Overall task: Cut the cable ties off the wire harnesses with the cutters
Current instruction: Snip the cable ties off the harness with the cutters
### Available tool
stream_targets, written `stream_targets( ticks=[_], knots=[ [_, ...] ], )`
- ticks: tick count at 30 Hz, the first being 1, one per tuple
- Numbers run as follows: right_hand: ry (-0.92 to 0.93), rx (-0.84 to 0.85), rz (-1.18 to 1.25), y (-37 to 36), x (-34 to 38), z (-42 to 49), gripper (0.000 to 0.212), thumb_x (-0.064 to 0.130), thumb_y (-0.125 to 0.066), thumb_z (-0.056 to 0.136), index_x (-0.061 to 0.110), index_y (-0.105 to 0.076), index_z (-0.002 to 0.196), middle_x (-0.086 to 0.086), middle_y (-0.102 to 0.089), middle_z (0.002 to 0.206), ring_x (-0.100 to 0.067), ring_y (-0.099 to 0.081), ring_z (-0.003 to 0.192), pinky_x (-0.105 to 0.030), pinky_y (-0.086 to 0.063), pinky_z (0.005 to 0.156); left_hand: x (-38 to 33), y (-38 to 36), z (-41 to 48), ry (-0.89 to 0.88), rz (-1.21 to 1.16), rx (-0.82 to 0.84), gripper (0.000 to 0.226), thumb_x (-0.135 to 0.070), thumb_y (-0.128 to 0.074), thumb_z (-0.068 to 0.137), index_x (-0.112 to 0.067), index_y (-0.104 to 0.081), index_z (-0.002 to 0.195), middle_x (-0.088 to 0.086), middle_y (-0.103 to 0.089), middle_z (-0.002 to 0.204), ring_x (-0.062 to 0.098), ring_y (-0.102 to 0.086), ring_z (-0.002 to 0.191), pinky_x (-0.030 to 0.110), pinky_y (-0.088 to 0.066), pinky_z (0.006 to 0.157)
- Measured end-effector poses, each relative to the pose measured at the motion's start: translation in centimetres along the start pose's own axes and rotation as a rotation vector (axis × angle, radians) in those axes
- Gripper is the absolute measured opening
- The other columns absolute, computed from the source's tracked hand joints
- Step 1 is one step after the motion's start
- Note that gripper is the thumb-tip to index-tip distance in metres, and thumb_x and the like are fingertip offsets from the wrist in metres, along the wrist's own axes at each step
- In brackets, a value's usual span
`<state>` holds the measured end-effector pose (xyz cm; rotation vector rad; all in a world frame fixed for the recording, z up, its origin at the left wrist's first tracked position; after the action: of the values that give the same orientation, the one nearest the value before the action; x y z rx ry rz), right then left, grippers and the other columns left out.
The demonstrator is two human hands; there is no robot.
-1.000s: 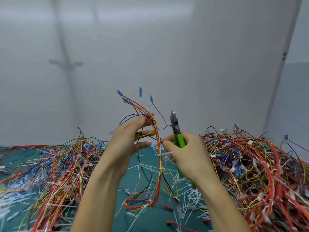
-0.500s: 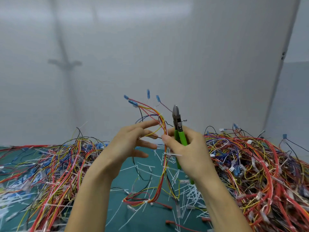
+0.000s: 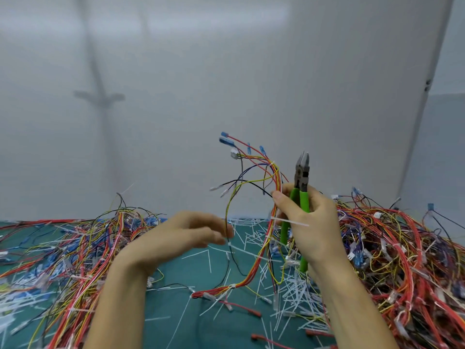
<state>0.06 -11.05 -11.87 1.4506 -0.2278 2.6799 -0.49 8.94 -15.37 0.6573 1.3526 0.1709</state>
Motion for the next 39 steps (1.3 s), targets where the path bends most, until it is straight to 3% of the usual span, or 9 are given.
stream_targets(
  ticks=[4, 8, 15, 20, 27, 30, 34, 36, 39],
  knots=[
    [0.005, -0.023, 0.006, 0.2, 0.0, -0.1, 0.014, 0.022, -0.071, 0.089, 0.03, -0.068, 0.078, -0.001, -0.063, 0.066, -0.036, -0.062, 0.071, -0.051, -0.056, 0.074, -1.0, -1.8, 0.6, -0.105, 0.007, 0.101, 0.012, -0.015, -0.071, 0.087, -0.013, -0.076, 0.098, 0.005, -0.076, 0.097, 0.008, -0.069, 0.094, 0.017, -0.05, 0.086],
    [-0.011, -0.041, 0.035, 0.4, -0.3, 0.0, 0.012, 0.022, -0.071, 0.089, 0.021, -0.067, 0.077, -0.008, -0.064, 0.07, -0.043, -0.063, 0.079, -0.052, -0.056, 0.076, -0.4, -1.2, 0.5, -0.087, -0.099, 0.105, 0.016, -0.022, -0.074, 0.083, -0.017, -0.077, 0.097, 0.009, -0.075, 0.095, 0.016, -0.071, 0.092, 0.027, -0.056, 0.086],
    [0.005, 0.039, 0.077, -0.5, 0.1, -0.2, 0.012, 0.016, -0.072, 0.088, 0.021, -0.069, 0.077, 0.006, -0.065, 0.062, -0.008, -0.061, 0.058, -0.016, -0.051, 0.057, -2.4, 2.2, 0.7, -0.158, -0.139, -0.385, 0.046, -0.055, -0.083, 0.064, -0.023, -0.071, 0.095, -0.003, -0.074, 0.094, 0.008, -0.071, 0.088, 0.025, -0.055, 0.083],
    [0.057, 0.1, 0.032, -1.8, 0.9, -0.6, 0.022, 0.015, -0.074, 0.086, 0.034, -0.072, 0.077, 0.004, -0.07, 0.069, -0.012, -0.064, 0.066, -0.029, -0.057, 0.066, -4.4, -2.2, 1.3, -0.263, -0.202, -0.043, 0.021, -0.034, -0.072, 0.082, -0.018, -0.077, 0.094, 0.006, -0.076, 0.09, 0.014, -0.071, 0.087, 0.022, -0.053, 0.084],
    [0.008, 0.105, 0.018, -2.3, 0.2, -0.7, 0.007, 0.014, -0.074, 0.086, 0.019, -0.073, 0.09, 0.002, -0.075, 0.078, -0.01, -0.07, 0.07, -0.022, -0.056, 0.066, -3.8, -2.2, 1.7, -0.257, -0.313, -0.07, 0.01, -0.03, -0.069, 0.081, -0.023, -0.075, 0.085, -0.006, -0.07, 0.082, 0.004, -0.063, 0.081, 0.02, -0.052, 0.075],
    [-0.028, 0.089, -0.055, -1.9, -0.2, -0.6, 0.003, 0.021, -0.071, 0.088, 0.023, -0.073, 0.087, 0.002, -0.072, 0.074, -0.012, -0.064, 0.067, -0.037, -0.056, 0.064, -3.7, -1.6, 1.8, -0.253, -0.344, -0.132, 0.006, -0.029, -0.068, 0.084, -0.023, -0.07, 0.084, -0.008, -0.065, 0.081, 0.002, -0.058, 0.078, 0.02, -0.046, 0.071],
    [-0.07, 0.089, -0.222, -1.3, -0.5, -0.3, 0.041, 0.05, -0.056, 0.091, 0.012, -0.064, 0.079, -0.011, -0.06, 0.065, -0.039, -0.059, 0.07, -0.06, -0.054, 0.07, -3.3, -0.5, 1.7, -0.251, -0.393, -0.249, 0.006, -0.012, -0.058, 0.095, -0.014, -0.059, 0.09, -0.007, -0.072, 0.086, 0.002, -0.058, 0.073, 0.026, -0.041, 0.069],
    [-0.029, 0.077, -0.329, -1.1, 0.4, -0.4, 0.064, 0.072, -0.044, 0.081, 0.011, -0.064, 0.08, -0.018, -0.061, 0.072, -0.041, -0.06, 0.075, -0.058, -0.053, 0.073, -3.4, -0.1, 1.6, -0.259, -0.396, -0.282, 0.009, -0.011, -0.055, 0.097, -0.015, -0.057, 0.089, -0.004, -0.072, 0.083, 0.007, -0.056, 0.071, 0.027, -0.04, 0.068],
    [0.01, 0.033, -0.361, -0.2, 1.4, -0.3, 0.073, 0.076, -0.037, 0.078, 0.009, -0.064, 0.086, -0.02, -0.062, 0.077, -0.037, -0.059, 0.076, -0.053, -0.052, 0.073, -3.5, 0.2, 1.4, -0.264, -0.303, -0.298, 0.011, -0.011, -0.052, 0.099, -0.017, -0.057, 0.09, -0.005, -0.071, 0.081, 0.009, -0.059, 0.074, 0.027, -0.042, 0.071]
  ],
)
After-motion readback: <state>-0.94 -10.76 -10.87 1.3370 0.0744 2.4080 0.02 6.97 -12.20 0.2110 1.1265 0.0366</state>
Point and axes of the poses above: each hand's wrist, its own z-axis towards the middle knuckle, its own y-axis out of the back of the hand, x = y × z, the point moved 10 cm from there along z, towards the middle knuckle
